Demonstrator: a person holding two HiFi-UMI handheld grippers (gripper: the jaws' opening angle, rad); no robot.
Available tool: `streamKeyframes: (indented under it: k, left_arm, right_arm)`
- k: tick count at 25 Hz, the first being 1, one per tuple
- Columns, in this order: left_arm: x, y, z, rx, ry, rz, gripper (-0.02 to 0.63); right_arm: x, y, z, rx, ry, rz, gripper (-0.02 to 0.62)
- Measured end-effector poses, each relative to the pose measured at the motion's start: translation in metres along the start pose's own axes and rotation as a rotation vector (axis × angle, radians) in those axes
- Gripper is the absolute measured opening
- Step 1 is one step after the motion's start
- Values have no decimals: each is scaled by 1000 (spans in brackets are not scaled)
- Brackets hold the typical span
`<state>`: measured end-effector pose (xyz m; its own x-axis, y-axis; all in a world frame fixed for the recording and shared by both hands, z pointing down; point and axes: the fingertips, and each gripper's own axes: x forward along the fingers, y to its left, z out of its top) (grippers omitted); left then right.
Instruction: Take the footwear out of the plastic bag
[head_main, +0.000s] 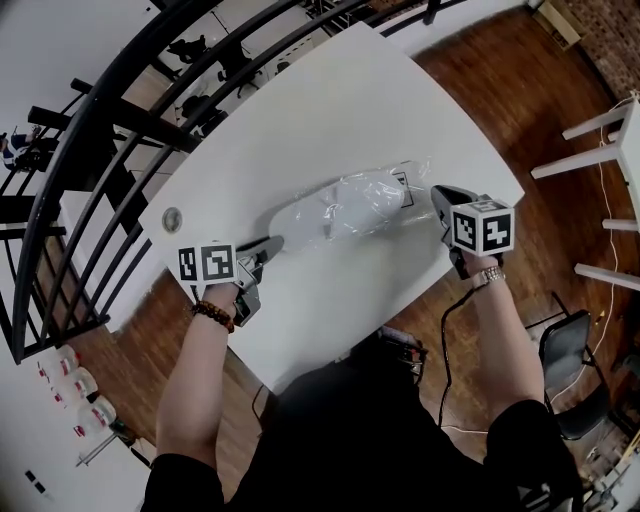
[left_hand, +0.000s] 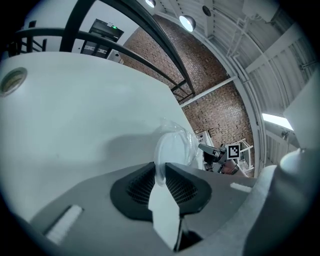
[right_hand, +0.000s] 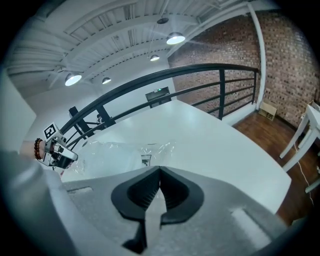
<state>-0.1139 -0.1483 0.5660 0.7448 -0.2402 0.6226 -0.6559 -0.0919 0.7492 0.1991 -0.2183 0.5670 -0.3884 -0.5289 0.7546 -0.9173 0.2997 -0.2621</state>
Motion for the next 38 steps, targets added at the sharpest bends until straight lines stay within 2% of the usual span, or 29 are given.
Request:
streamKeyframes:
  k: [30,38]
  left_arm:
    - [-45,28,-5,-103,-115,23,81]
    - [-38,25,-6,-126,-148,38,81]
  right_arm:
    - [-48,-89,-13,162,-75,-243,-8]
    - [-62,-131,-20,224,-100,-289,-8]
